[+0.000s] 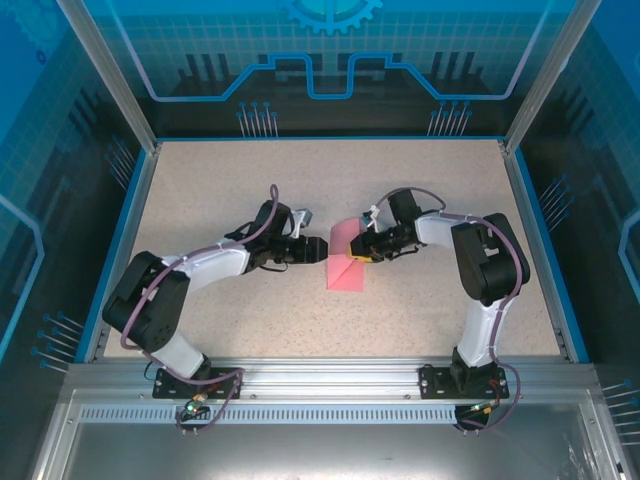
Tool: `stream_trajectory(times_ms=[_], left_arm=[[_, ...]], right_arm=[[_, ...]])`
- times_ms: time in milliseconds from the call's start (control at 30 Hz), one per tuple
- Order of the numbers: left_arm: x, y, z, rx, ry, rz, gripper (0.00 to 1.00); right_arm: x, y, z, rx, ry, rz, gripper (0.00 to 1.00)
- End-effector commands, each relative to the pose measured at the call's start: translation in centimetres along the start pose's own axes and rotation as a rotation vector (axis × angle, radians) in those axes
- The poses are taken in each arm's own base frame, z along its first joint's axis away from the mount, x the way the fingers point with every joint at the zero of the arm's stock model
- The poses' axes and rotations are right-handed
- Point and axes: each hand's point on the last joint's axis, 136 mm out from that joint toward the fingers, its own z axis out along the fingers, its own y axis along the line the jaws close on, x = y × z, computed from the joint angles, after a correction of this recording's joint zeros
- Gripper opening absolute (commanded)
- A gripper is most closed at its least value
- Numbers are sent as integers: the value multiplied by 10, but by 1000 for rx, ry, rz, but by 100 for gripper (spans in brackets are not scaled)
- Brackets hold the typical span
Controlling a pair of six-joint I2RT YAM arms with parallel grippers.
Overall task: Fold a paper plane with a square sheet of paper (fold left side to right side)
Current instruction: Turn over the paper at the center of the table.
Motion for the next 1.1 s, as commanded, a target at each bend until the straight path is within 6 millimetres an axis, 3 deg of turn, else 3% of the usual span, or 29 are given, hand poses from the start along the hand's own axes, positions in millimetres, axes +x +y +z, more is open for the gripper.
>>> stream_trajectory(times_ms=[0, 167, 333, 500, 733, 900, 1067], left_arm=[[-17, -9, -19, 26, -94, -4, 62], [-31, -29, -44, 81, -170, 14, 72], [-50, -66, -84, 166, -281, 70, 88], [-70, -102, -121, 252, -372, 137, 96], [-89, -145, -149, 388, -420, 200, 98], [-94, -167, -159, 489, -425, 219, 97], [-97, -182, -168, 574, -436, 233, 88]], right_arm=[[-8, 21, -3, -50, -8, -53, 12], [-24, 51, -26, -120, -69, -130, 5], [-41, 104, -67, -228, -156, -266, 5], [-46, 162, -111, -314, -235, -420, 6], [-34, 230, -154, -408, -294, -604, 8], [-21, 257, -163, -458, -288, -669, 10], [-11, 272, -165, -505, -268, -688, 11]])
